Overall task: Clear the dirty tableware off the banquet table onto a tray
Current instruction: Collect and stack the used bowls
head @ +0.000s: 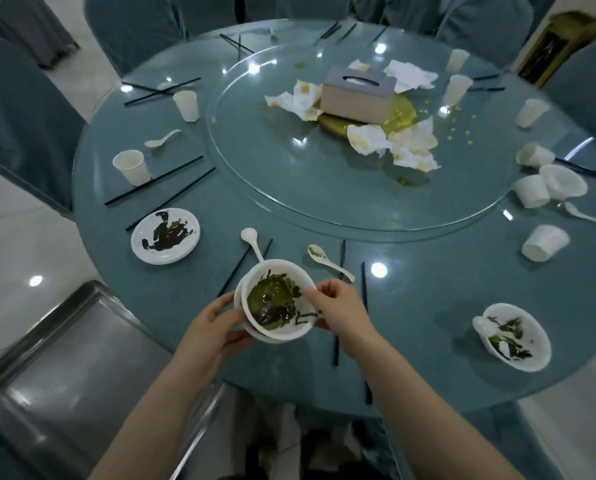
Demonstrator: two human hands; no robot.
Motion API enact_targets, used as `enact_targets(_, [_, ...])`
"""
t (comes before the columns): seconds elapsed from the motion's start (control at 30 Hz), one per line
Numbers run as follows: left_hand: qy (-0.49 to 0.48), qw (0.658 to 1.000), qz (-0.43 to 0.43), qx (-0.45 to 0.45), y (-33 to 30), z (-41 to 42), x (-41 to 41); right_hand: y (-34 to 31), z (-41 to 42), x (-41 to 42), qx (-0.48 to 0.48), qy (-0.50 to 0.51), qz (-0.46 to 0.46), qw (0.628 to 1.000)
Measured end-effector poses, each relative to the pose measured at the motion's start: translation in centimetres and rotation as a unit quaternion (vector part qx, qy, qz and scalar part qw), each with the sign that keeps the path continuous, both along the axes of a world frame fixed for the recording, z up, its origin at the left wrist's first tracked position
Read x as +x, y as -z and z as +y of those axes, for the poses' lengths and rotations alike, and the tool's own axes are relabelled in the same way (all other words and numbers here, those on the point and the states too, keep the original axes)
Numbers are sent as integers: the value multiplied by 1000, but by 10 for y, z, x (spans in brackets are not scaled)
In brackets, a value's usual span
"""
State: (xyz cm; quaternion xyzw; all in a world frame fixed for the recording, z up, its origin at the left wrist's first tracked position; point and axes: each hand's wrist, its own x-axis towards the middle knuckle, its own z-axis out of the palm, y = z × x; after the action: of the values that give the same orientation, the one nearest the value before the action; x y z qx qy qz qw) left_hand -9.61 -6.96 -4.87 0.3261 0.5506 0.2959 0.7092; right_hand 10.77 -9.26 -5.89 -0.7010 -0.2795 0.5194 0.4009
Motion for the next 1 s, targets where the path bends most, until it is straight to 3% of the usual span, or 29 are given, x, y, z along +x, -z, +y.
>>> enact_targets(0.13, [61, 998, -28, 8, -7, -3, 20, -1, -21, 18, 9, 60, 40, 997])
enact_targets(0.47, [234, 972, -1, 6, 3, -15, 105, 1, -98, 82, 32, 143, 2, 989])
enact_targets(0.6, [254, 967, 1, -12, 8, -17, 137, 3, -127, 121, 43, 271, 21, 961])
enact_targets(0.7, [259, 966, 5, -7, 9, -11, 151, 10, -146, 164, 32, 359, -112, 926])
enact_targets(0.77, [259, 966, 5, -7, 10, -7, 157, 19, -150, 191, -12, 332, -225, 916])
enact_targets(0.87, [249, 968, 4, -15, 13, -3, 163, 37, -142, 223, -89, 207, -352, 908])
enact_targets(0.93, [240, 971, 6, -19, 14, -1, 165, 47, -132, 240, -124, 116, -401, 900])
enact_targets(1.0, [232, 972, 10, -19, 14, 2, 166, 47, -122, 252, -155, 94, -406, 896])
